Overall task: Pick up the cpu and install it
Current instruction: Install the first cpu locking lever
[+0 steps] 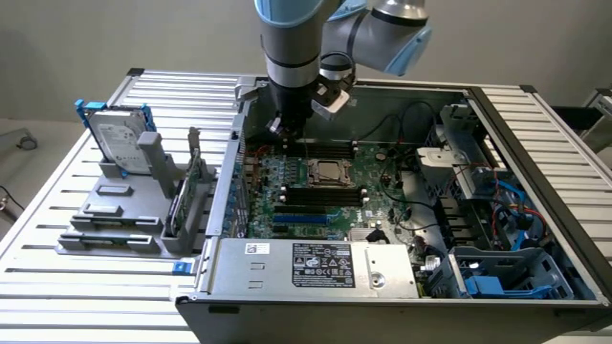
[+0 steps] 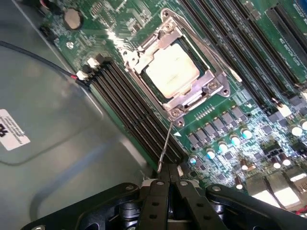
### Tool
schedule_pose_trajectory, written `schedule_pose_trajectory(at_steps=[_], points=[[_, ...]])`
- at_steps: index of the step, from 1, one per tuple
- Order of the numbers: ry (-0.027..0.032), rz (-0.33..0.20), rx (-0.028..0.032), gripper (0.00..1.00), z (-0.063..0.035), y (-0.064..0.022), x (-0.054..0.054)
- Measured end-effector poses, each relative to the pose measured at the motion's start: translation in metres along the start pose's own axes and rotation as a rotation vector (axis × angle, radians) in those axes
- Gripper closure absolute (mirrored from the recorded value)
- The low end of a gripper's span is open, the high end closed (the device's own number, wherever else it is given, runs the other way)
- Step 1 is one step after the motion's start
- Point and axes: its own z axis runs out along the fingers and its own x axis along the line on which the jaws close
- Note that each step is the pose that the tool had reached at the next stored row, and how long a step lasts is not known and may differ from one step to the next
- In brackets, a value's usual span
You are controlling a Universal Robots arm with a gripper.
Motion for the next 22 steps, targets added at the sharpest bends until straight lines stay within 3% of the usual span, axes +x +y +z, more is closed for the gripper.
schedule_pose_trajectory(at_steps=[2,3,6,7,9,11,16,22], points=[[0.0142,-0.004,-0.0226,0.89,0.0003,-0.0005,0.001],[0.0182,-0.006,-0.0333,0.89,0.0004,-0.0007,0.001],[0.0206,-0.009,-0.0706,0.89,0.0007,-0.0012,0.001],[0.0208,-0.01,-0.081,0.89,0.0009,-0.0013,0.002],[0.0243,-0.013,-0.0956,0.89,0.0013,-0.0014,0.002],[0.0299,-0.016,-0.106,0.89,0.002,-0.0012,0.003],[0.0369,-0.021,-0.1199,0.89,0.0051,0.0006,0.005],[0.0309,-0.018,-0.1295,0.89,0.0116,0.0018,0.003]])
